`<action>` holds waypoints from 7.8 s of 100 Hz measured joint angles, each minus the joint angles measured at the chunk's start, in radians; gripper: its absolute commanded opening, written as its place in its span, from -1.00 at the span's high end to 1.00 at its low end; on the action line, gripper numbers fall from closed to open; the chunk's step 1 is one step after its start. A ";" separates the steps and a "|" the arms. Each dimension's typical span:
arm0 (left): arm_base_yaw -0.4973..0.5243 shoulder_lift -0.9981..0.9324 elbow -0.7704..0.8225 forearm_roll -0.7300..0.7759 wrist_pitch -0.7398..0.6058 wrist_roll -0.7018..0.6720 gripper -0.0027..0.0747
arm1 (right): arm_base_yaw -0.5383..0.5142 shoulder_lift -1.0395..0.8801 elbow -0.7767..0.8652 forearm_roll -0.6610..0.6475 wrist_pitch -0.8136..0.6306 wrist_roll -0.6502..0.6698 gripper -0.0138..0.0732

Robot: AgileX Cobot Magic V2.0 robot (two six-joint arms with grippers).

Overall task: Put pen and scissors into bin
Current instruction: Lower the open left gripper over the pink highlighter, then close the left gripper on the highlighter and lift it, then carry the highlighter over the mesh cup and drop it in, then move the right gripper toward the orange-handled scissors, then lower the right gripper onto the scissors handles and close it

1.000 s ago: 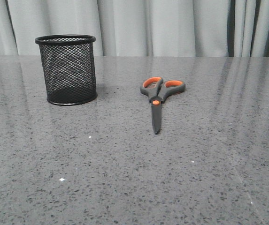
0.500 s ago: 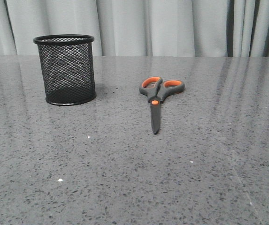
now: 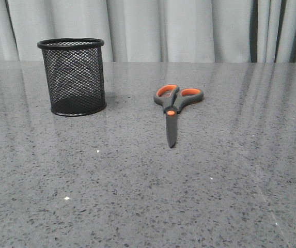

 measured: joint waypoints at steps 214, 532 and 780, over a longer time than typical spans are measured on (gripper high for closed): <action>0.000 0.970 -0.364 0.152 -0.055 0.104 0.38 | 0.000 0.000 -0.002 0.007 0.025 -0.008 -0.29; -0.398 0.941 -0.365 -0.297 -0.567 0.475 0.15 | 0.000 0.000 -0.002 0.022 0.032 -0.011 -0.29; 0.011 0.024 0.096 -0.217 -0.602 0.417 0.99 | 0.320 0.536 -0.206 0.321 -0.121 -0.220 -0.21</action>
